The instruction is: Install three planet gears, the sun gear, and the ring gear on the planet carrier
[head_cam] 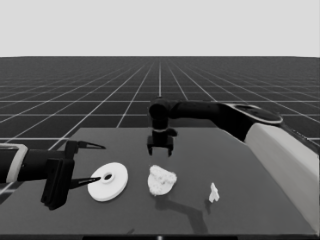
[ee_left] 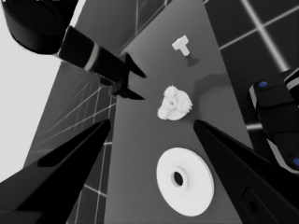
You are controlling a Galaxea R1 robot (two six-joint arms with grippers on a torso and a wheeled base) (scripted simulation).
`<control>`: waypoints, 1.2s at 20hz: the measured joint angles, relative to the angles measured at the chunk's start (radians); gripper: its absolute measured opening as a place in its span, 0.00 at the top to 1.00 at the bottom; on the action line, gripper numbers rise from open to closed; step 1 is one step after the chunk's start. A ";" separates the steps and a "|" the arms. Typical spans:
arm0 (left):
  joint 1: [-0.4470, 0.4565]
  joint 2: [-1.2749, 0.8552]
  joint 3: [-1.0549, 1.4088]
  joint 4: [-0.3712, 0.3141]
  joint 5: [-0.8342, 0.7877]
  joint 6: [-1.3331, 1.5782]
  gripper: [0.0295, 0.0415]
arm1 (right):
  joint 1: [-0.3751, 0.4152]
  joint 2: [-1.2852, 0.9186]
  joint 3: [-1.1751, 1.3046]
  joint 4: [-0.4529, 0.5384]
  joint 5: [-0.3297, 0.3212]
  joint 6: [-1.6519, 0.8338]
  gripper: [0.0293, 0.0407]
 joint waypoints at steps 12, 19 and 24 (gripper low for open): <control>0.000 0.000 0.000 0.000 0.000 0.000 0.25 | -0.559 -1.262 1.238 -0.701 0.391 -1.132 0.19; 0.015 0.515 -0.584 -0.205 0.947 -1.320 0.18 | -0.572 -1.298 1.271 -0.720 0.401 -1.158 0.19; 0.051 0.597 -0.873 -0.393 0.944 -1.386 0.25 | -0.572 -1.299 1.272 -0.720 0.401 -1.159 0.19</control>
